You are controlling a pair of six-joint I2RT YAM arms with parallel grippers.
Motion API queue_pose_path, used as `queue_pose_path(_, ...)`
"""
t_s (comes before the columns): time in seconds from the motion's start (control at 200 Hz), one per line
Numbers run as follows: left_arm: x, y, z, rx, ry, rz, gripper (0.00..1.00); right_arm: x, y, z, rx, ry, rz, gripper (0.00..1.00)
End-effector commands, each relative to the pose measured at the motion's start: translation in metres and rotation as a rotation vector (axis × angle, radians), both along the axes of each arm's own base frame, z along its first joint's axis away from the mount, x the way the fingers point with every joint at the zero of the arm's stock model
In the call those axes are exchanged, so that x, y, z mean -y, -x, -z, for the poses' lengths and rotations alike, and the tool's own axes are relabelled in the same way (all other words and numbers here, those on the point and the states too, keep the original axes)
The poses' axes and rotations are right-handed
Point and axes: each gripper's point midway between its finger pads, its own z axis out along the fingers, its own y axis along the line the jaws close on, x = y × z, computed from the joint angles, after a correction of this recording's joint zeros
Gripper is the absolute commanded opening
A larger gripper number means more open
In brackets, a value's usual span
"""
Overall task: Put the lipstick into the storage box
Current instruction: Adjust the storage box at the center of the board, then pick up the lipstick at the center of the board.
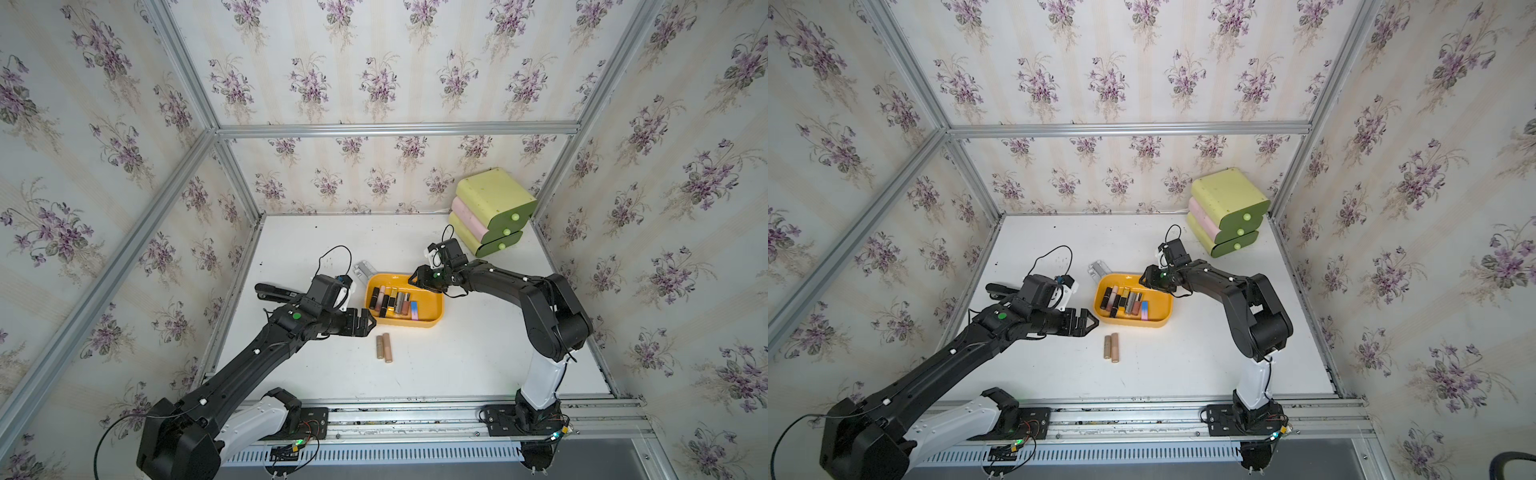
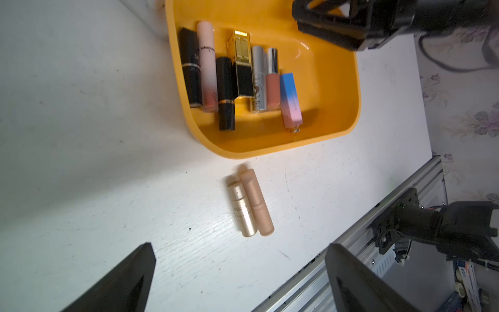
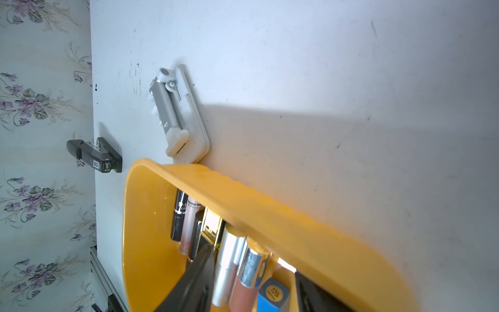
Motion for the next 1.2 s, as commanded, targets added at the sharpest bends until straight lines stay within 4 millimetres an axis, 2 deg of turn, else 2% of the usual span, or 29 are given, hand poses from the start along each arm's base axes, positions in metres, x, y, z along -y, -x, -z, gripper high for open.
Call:
queue_pose_path(0.0, -0.001, 0.014, 0.014, -0.050, -0.052, 0.001, 0.97, 0.003, -0.010, 0.003, 0.017, 0.025, -0.011, 0.52)
queue_pose_path(0.235, 0.005, 0.033, 0.036, -0.079, -0.149, 0.018, 0.96, -0.007, -0.036, -0.010, 0.054, -0.010, -0.027, 0.52)
queue_pose_path(0.365, 0.004, 0.037, 0.046, -0.100, -0.204, 0.006, 0.87, -0.014, -0.034, -0.025, 0.067, -0.053, -0.040, 0.52)
queue_pose_path(0.47, 0.004, 0.038, 0.053, -0.113, -0.258, 0.010, 0.77, -0.014, -0.019, -0.037, 0.083, -0.069, -0.055, 0.53)
queue_pose_path(0.689, 0.018, 0.034, 0.063, -0.134, -0.301, 0.051, 0.74, -0.009, 0.028, -0.060, 0.124, -0.080, -0.087, 0.53)
queue_pose_path(0.854, 0.028, 0.031, 0.070, -0.150, -0.315, 0.077, 0.69, 0.002, 0.056, -0.073, 0.142, -0.095, -0.090, 0.53)
queue_pose_path(0.999, 0.034, 0.027, 0.073, -0.159, -0.325, 0.095, 0.66, 0.013, 0.070, -0.087, 0.171, -0.098, -0.082, 0.54)
queue_pose_path(1.024, 0.034, 0.028, 0.082, -0.182, -0.347, 0.100, 0.65, 0.014, 0.072, -0.089, 0.175, -0.099, -0.081, 0.54)
queue_pose_path(1.199, 0.038, 0.026, 0.087, -0.199, -0.367, 0.115, 0.62, 0.020, 0.081, -0.100, 0.199, -0.107, -0.081, 0.54)
